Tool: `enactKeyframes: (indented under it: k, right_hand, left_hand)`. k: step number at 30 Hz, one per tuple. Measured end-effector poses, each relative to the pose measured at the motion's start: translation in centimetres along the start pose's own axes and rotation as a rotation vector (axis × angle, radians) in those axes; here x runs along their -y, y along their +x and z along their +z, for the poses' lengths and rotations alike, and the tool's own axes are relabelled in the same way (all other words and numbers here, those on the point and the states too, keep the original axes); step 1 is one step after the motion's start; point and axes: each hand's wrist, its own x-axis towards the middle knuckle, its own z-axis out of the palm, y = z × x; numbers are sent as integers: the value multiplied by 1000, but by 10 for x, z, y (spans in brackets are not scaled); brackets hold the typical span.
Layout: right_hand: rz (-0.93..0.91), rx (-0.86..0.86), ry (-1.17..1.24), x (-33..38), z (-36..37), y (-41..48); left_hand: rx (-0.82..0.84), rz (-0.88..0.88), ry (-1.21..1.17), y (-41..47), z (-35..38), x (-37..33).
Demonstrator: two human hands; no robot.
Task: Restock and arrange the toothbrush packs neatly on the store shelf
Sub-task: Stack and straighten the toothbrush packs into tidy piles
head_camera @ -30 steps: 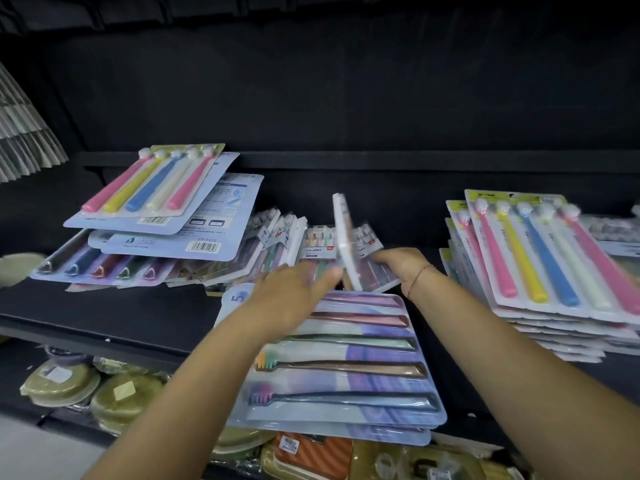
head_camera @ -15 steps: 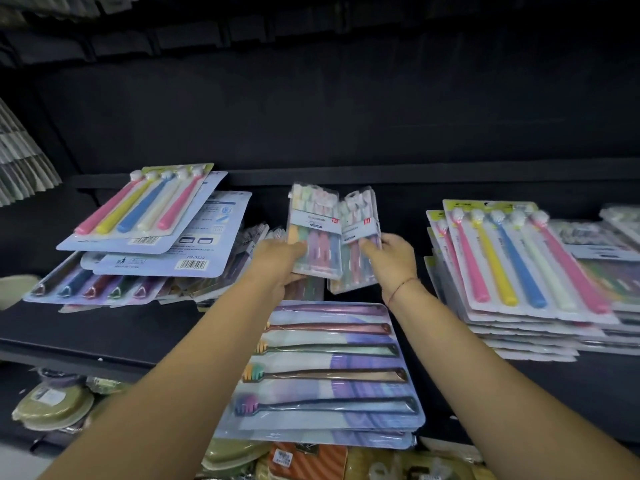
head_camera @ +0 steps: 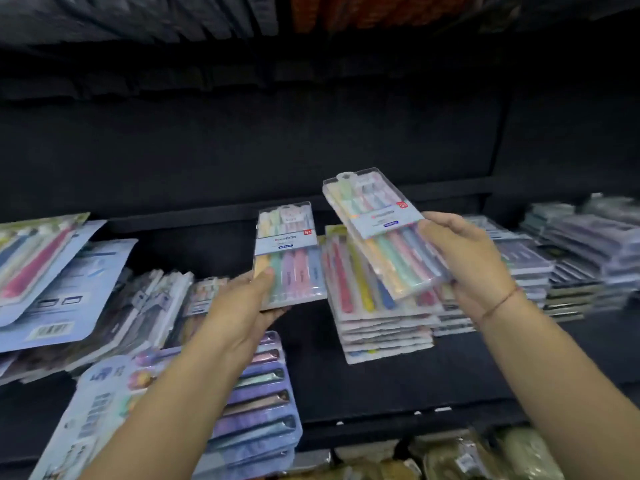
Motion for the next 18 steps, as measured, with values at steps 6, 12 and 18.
enactKeyframes:
  k: [6,12,18]
  right_hand:
    - [85,-211,-139,-8,-134,77]
    - [133,-247,-223,-17,-173,119]
    - [237,-251,-205,-43,-201,143]
  left_hand:
    - [264,-45,83,-2,92,13]
    - [267,-63,236,24,191,42]
    - [181,-75,416,39,239,73]
